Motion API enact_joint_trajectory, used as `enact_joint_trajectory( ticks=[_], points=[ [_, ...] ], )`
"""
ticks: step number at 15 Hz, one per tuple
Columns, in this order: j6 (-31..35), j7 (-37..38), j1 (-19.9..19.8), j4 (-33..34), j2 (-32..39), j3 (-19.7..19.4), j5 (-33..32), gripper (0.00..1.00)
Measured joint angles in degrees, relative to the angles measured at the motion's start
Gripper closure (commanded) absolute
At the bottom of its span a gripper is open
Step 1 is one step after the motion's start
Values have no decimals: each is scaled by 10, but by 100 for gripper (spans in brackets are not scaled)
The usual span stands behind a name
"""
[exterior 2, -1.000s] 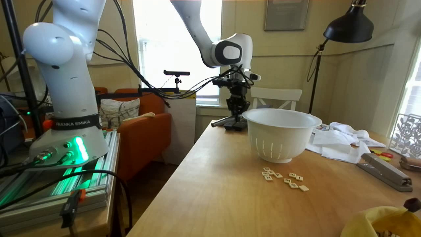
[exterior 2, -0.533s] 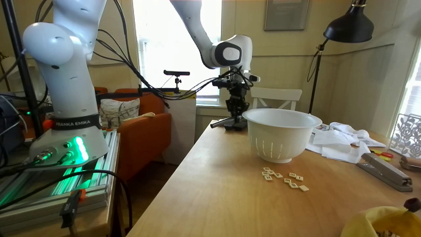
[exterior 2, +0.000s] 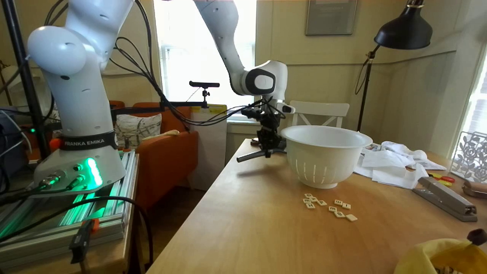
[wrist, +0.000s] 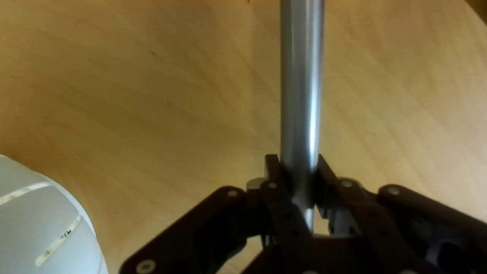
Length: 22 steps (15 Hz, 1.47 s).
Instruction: Use the spatula to stir in the white bowl
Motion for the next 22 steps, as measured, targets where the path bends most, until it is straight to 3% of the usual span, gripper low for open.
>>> enact_joint_trajectory(
  ticks=[1, 2, 9, 11, 17, 22],
  points=[
    [8, 3, 1, 0, 5, 0, 0, 52],
    [15, 5, 2, 0, 8, -1, 0, 51],
    [25, 18, 11, -1, -4, -2, 0, 4],
    [-17, 22, 14, -1, -26, -2, 0, 0],
    [-233, 42, 10, -8, -141, -4, 1, 0],
    [-246, 79, -15, -19, -240, -36, 0, 0]
  ],
)
